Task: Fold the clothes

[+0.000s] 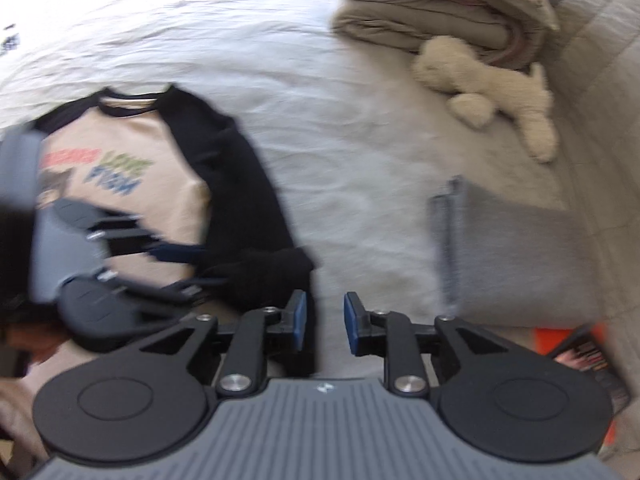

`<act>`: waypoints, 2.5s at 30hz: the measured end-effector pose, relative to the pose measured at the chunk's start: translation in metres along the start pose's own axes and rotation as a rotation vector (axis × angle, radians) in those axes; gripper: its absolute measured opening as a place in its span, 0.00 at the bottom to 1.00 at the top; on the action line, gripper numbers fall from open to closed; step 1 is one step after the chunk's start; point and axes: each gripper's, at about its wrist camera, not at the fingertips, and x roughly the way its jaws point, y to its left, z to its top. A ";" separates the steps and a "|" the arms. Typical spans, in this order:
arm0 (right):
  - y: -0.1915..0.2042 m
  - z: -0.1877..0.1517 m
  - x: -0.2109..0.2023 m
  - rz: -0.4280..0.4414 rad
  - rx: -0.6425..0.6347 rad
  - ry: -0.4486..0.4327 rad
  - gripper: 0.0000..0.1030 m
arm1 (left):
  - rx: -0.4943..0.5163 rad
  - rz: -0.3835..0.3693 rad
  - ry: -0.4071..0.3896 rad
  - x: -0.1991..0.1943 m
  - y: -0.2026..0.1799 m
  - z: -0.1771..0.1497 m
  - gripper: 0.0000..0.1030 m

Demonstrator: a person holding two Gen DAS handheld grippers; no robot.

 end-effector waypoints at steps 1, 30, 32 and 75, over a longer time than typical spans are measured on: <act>0.004 -0.005 0.001 0.039 0.002 -0.005 0.24 | -0.006 -0.011 0.001 0.001 0.001 0.000 0.03; -0.013 -0.015 0.032 0.017 0.131 -0.197 0.29 | 0.008 -0.032 -0.125 -0.046 0.031 0.000 0.02; -0.013 -0.009 0.039 0.036 0.141 -0.191 0.29 | -0.031 -0.032 -0.106 -0.043 0.040 -0.017 0.02; -0.076 0.072 0.032 -0.179 0.578 -0.294 0.01 | 0.050 0.089 -0.296 -0.013 0.020 0.106 0.02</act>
